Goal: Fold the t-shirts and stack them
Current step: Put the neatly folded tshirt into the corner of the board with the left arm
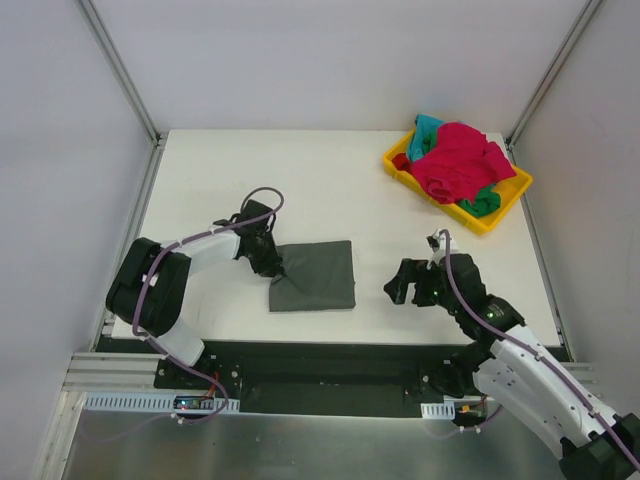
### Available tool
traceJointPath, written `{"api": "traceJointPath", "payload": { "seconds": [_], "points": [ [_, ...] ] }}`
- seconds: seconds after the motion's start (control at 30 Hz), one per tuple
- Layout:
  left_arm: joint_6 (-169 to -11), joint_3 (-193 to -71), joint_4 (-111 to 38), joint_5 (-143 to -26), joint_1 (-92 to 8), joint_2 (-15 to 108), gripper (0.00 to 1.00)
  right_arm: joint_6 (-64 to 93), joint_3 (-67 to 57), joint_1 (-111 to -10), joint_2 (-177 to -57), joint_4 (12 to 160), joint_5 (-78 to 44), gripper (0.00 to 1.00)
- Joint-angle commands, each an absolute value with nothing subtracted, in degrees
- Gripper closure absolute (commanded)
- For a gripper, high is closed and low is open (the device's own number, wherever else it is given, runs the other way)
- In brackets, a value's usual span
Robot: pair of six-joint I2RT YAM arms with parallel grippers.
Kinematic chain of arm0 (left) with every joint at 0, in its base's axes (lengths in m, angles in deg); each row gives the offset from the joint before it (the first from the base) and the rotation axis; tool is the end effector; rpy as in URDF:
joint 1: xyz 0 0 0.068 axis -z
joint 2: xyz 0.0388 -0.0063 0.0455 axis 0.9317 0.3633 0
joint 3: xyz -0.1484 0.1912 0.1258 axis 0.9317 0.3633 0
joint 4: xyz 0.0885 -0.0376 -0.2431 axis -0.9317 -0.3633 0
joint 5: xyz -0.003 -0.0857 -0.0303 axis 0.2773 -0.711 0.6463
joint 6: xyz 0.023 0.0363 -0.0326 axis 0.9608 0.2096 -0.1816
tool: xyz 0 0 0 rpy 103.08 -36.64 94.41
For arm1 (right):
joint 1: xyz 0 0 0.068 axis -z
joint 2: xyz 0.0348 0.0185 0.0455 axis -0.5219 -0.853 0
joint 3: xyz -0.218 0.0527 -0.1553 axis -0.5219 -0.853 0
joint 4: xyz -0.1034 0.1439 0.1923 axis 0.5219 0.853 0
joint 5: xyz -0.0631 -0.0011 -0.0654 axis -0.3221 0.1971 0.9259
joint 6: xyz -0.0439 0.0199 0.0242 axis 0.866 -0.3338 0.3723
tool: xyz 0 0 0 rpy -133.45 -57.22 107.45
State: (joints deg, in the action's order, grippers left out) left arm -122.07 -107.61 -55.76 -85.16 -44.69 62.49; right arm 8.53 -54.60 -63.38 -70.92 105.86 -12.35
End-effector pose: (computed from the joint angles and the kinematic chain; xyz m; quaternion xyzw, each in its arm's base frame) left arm 0.2700 -0.1263 0.1585 -0.1446 0.9531 -0.2043 0.1699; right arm 0.1269 0.0811 0.2322 -0.1564 0.8480 0.2108 0.4604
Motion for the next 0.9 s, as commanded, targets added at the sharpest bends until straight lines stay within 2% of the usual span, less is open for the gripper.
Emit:
{"api": "traceJointPath", "payload": {
  "seconds": [0.0, 0.03, 0.23, 0.5, 0.67, 0.87],
  "points": [
    [-121.52, -108.88, -55.53, -86.60, -44.70, 68.38, 0.97, 11.22, -52.34, -63.45, -72.06, 105.74, -9.98, 0.04],
    [-121.17, -109.58, -55.62, -86.34, -44.70, 68.82, 1.00, 12.01, -52.17, -63.37, -72.41, 105.65, -9.98, 0.04],
    [-117.57, -118.10, -61.58, -76.59, -45.49, 71.46, 1.00, 14.65, -51.29, -63.45, -73.73, 105.74, -7.52, 0.04],
    [-111.68, -134.62, -69.50, -73.34, -55.67, 81.38, 1.00, 20.27, -49.97, -63.37, -74.43, 107.58, -4.71, 0.04],
    [-106.16, -147.72, -73.46, -71.75, -61.30, 89.38, 1.00, 23.61, -49.53, -63.45, -74.52, 107.67, -1.90, 0.04],
    [-96.65, -173.10, -81.54, -65.00, -66.58, 103.35, 1.00, 25.90, -48.12, -63.10, -75.75, 107.41, 2.76, 0.04]
  ]
}}
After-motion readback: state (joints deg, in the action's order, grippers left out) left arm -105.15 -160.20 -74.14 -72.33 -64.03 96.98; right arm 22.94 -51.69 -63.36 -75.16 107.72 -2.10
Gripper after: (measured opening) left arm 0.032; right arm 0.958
